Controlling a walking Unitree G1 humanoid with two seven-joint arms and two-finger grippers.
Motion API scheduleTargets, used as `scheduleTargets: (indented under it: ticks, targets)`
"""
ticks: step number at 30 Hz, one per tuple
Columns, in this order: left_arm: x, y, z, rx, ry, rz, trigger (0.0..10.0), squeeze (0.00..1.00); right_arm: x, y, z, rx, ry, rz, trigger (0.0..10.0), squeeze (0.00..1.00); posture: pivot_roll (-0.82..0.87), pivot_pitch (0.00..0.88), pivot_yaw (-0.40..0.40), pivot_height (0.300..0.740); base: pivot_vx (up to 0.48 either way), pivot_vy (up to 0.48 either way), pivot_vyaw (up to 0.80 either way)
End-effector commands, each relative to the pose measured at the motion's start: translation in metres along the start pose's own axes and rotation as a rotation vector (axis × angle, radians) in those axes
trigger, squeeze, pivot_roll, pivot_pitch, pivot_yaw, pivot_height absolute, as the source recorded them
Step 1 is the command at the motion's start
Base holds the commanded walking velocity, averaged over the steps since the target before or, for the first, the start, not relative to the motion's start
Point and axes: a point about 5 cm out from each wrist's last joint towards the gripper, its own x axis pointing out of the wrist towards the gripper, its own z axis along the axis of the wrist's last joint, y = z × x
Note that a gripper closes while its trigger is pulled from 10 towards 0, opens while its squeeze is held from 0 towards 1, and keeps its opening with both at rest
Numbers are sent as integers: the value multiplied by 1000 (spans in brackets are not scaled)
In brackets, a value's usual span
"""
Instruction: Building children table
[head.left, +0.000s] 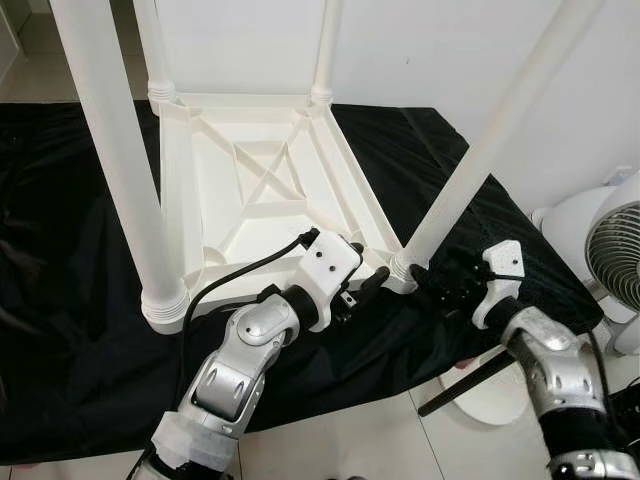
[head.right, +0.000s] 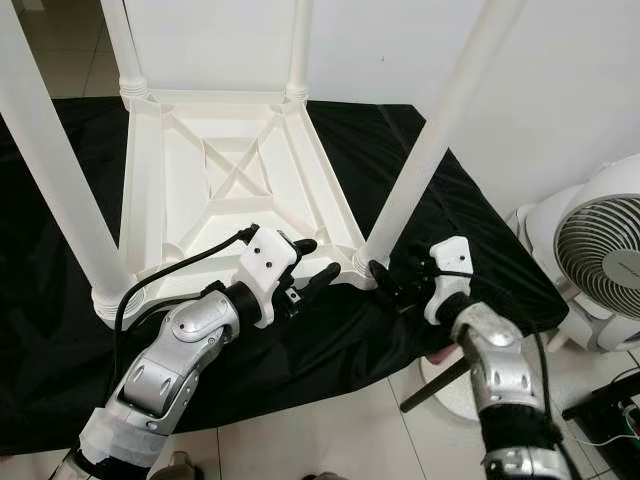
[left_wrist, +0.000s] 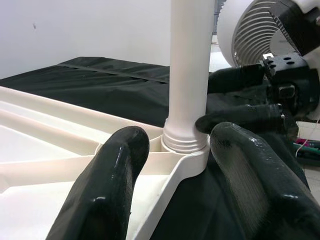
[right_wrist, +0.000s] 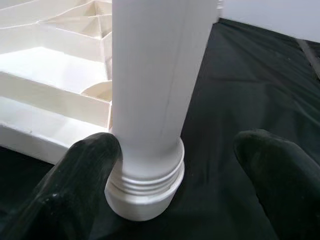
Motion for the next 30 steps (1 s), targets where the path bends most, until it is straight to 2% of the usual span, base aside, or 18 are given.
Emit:
scheduleTargets:
  ticks: [1, 7, 9, 10, 15, 18, 19, 21, 22, 30]
  targets:
    - [0, 0, 2, 4, -6, 2, 10000, 0, 1, -3, -6, -11, 34, 29, 10000, 0, 58, 46, -103, 740, 0, 0, 0]
    - [0, 1, 3, 7, -6, 5, 10000, 0, 13, -2, -7, -16, 54, 87, 10000, 0, 65, 45, -96, 740, 0, 0, 0]
    - [0, 3, 4, 10, -8, 6, 10000, 0, 26, 1, -7, -27, 67, 130, 10000, 0, 69, 48, -89, 740, 0, 0, 0]
    - [0, 3, 4, 10, -8, 6, 10000, 0, 26, 1, -7, -27, 67, 130, 10000, 0, 69, 48, -89, 740, 0, 0, 0]
    - [1, 6, 7, 17, -13, 10, 10000, 0, 46, 8, -5, -38, 82, 172, 10000, 0, 74, 53, -84, 740, 0, 0, 0]
    - [1, 6, 7, 17, -14, 11, 10000, 0, 48, 9, -5, -42, 82, 176, 10000, 0, 74, 53, -84, 740, 0, 0, 0]
    - [1, 6, 8, 17, -15, 14, 10000, 0, 50, 8, -3, -42, 76, 181, 6706, 0, 82, 58, -87, 740, 0, 0, 0]
    - [1, 6, 8, 17, -15, 14, 10000, 0, 50, 8, -3, -42, 76, 181, 6706, 0, 82, 58, -87, 740, 0, 0, 0]
    - [1, 7, 8, 16, -15, 19, 10000, 0, 51, 9, -2, -49, 75, 196, 0, 0, 84, 60, -90, 740, 0, 0, 0]
    - [0, 8, 8, 12, -16, 32, 10000, 0, 48, 5, -3, -60, 86, 227, 0, 0, 78, 65, -98, 740, 0, 0, 0]
